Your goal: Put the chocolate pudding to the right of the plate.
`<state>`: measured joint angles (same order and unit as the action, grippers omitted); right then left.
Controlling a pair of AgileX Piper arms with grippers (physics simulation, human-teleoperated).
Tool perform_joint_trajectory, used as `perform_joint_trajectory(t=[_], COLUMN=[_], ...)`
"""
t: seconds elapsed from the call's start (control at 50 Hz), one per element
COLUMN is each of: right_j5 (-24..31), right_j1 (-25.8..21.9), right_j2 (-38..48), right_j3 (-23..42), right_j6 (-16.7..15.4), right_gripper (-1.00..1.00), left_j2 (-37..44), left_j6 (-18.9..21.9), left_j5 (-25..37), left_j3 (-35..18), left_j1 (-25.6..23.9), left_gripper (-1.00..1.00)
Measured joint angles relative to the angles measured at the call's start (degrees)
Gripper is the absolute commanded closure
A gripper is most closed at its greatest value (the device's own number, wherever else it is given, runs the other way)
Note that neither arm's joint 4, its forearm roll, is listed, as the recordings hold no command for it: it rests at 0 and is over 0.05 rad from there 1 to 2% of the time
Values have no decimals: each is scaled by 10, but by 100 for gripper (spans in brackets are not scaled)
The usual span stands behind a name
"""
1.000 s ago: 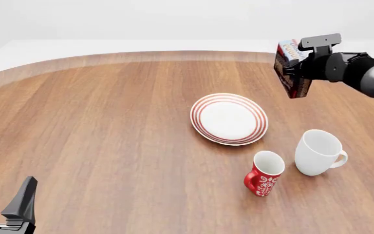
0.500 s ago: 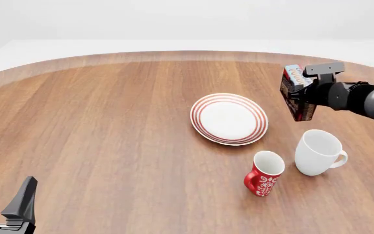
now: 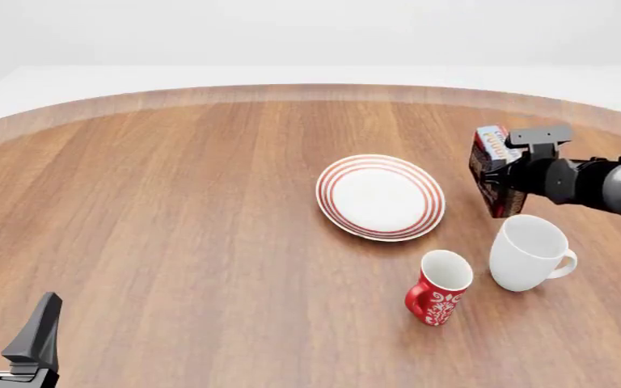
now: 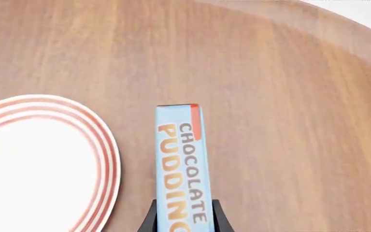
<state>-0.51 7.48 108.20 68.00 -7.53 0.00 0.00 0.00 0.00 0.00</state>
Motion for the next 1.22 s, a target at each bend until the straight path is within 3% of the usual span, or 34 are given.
perform_joint_trajectory(t=[0.06, 0.08, 0.42, 0.62, 0.8, 0.94, 1.06, 1.22], right_j5=[-1, -2, 5, 53, 129, 158, 183, 174], right_j1=[0, 0, -8, -30, -75, -74, -3, 79], right_j2=[3, 4, -21, -140, -324, -548, -753, -934], right_j3=[3, 4, 20, 35, 77, 95, 130, 149], right_j6=[0, 0, 19, 8, -41, -102, -128, -109], right_gripper=[100, -100, -100, -100, -100, -100, -100, -100], left_j2=[0, 0, 0, 0, 0, 0, 0, 0], left_j6=[0, 0, 0, 0, 0, 0, 0, 0], left_j5=[0, 0, 0, 0, 0, 0, 0, 0], left_j3=[0, 0, 0, 0, 0, 0, 0, 0], left_j1=[0, 0, 0, 0, 0, 0, 0, 0], left_gripper=[-100, -100, -100, -100, -100, -100, -100, -100])
